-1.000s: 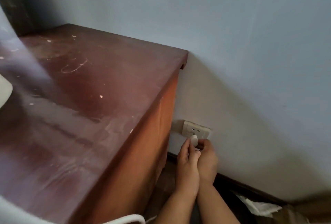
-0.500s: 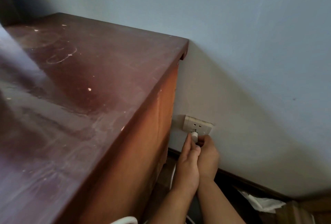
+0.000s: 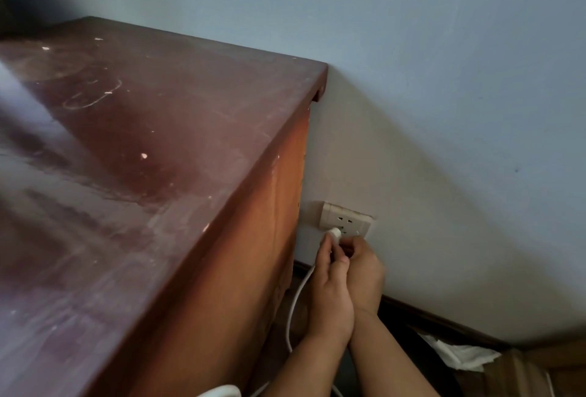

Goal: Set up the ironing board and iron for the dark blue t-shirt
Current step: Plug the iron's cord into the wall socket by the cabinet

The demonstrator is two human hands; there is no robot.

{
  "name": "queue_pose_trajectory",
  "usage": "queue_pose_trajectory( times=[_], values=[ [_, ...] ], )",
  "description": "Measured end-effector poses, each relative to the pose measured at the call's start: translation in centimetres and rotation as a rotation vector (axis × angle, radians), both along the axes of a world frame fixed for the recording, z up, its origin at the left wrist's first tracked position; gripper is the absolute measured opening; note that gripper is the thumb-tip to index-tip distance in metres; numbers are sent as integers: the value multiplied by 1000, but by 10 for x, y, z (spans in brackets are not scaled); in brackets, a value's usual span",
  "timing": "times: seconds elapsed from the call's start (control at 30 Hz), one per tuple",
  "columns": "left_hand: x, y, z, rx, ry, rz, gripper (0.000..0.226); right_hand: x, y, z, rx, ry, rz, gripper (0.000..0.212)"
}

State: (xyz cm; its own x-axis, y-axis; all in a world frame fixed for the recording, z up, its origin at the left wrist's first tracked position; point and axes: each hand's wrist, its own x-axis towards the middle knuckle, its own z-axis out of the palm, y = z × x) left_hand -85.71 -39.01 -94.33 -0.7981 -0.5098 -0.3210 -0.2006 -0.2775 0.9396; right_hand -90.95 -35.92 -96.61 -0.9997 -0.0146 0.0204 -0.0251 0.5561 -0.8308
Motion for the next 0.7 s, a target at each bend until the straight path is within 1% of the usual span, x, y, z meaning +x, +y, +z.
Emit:
queue_pose_trajectory(
  times=[0.13,0.5,0.7],
  values=[
    [2,4,-1,-2,-10,-61,50,2,6,0,-55,-43,-65,12],
    [-1,3,-1,-53,-47,-133,51,0,7,-2,6,9,-15,13],
    [-2,5,-1,-118,-93,-167,53,-3,11,-2,25,24,27,8]
  ],
)
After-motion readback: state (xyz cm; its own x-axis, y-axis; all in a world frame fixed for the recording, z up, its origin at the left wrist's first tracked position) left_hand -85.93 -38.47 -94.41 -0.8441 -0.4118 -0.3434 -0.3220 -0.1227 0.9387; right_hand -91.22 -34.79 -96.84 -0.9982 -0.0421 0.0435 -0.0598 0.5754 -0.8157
